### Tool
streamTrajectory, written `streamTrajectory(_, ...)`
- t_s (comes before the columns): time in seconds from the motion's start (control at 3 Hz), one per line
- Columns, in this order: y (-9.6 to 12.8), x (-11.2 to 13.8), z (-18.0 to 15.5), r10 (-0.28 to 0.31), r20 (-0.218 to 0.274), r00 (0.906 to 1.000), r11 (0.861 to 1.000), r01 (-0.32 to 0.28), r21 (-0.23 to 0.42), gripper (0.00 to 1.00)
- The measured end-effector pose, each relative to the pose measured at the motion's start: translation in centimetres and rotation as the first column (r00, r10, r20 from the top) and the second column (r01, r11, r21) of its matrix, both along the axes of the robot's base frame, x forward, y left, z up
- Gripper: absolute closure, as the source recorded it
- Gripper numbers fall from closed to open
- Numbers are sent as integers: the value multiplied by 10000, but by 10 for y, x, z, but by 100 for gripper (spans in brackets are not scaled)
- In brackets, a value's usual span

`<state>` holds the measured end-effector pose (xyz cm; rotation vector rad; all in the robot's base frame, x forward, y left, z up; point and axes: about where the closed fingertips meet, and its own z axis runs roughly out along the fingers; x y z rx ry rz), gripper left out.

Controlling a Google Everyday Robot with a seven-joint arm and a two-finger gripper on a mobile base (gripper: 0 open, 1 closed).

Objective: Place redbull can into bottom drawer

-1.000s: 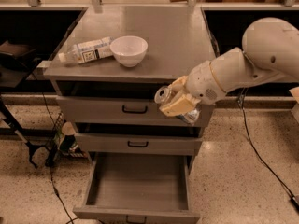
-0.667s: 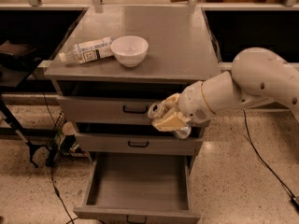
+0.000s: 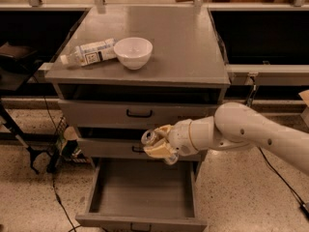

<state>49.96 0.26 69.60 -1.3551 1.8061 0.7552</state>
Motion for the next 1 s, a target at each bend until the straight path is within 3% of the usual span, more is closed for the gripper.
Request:
streamTrajectory(0.67, -1, 8, -1, -248, 119, 9996, 9997, 248, 15, 100)
streamTrajectory(1.0, -2, 16, -25, -117, 175, 9998, 9991, 124, -396, 100)
